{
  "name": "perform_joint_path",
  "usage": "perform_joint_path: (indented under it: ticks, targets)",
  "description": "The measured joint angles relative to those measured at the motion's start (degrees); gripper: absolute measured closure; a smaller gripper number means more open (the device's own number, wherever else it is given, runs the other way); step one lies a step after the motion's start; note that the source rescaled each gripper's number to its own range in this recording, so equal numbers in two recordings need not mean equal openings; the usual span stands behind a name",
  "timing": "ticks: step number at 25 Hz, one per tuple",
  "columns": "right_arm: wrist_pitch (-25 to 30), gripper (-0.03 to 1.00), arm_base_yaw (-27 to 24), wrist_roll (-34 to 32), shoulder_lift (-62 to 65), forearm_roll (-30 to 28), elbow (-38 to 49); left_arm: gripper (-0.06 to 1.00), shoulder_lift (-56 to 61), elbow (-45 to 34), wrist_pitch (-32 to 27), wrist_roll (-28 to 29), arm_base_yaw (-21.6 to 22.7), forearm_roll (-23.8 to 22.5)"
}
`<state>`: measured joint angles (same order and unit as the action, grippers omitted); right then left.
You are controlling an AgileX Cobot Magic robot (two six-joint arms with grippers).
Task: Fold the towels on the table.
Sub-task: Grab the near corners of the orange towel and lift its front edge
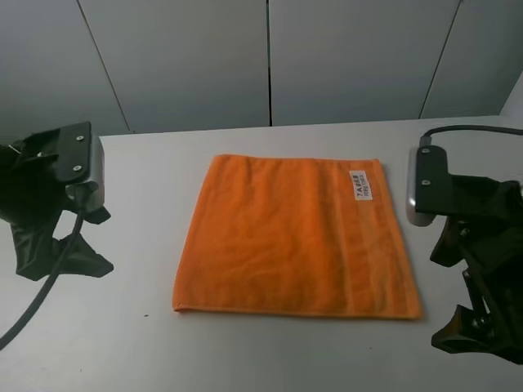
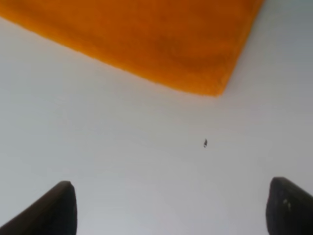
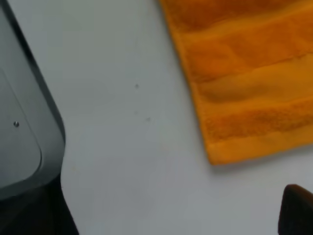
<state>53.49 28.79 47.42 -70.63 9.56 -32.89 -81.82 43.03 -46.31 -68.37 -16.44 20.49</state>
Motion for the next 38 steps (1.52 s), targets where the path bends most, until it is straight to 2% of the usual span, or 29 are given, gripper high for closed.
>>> perform_joint_path:
  ticks: [5, 7, 9, 12, 14, 19, 27, 38]
  targets:
    - [-4.84, -0.03, 4.45, 0.11, -6.84, -1.37, 0.00, -0.04, -6.24, 1.19, 2.68, 10.02, -10.28, -17.08]
    - [-6.86, -0.03, 4.55, 0.00, -9.24, -1.76, 0.00, -0.04, -8.21, 1.19, 4.92, 12.84, -13.11, -20.95]
    - [-8.46, -0.03, 4.55, 0.00, -11.31, -2.24, 0.00, -0.04, -9.62, 1.19, 7.57, 14.33, -14.41, -20.98]
    - [-10.71, -0.03, 4.55, 0.00, -14.10, -2.64, 0.00, -0.04, -10.75, 1.19, 11.94, 16.26, -15.22, -18.58]
    - [-12.23, -0.03, 4.55, -0.16, -15.11, -2.64, 0.00, -0.04, -10.97, 1.32, 13.03, 16.38, -15.22, -18.02]
    - [-15.90, -0.03, 4.55, -0.83, -15.61, -2.64, 0.00, -0.04, -12.55, 1.32, 14.06, 16.48, -16.16, -16.82]
    - [-16.90, -0.03, 4.55, -1.06, -15.75, -2.64, 0.00, -0.04, -17.23, 1.52, 13.79, 17.52, -22.68, -15.42]
    - [-18.86, -0.03, 4.55, -0.58, -15.75, -1.18, 1.10, -0.04, -18.80, 2.30, 14.62, 23.14, -23.46, -12.99]
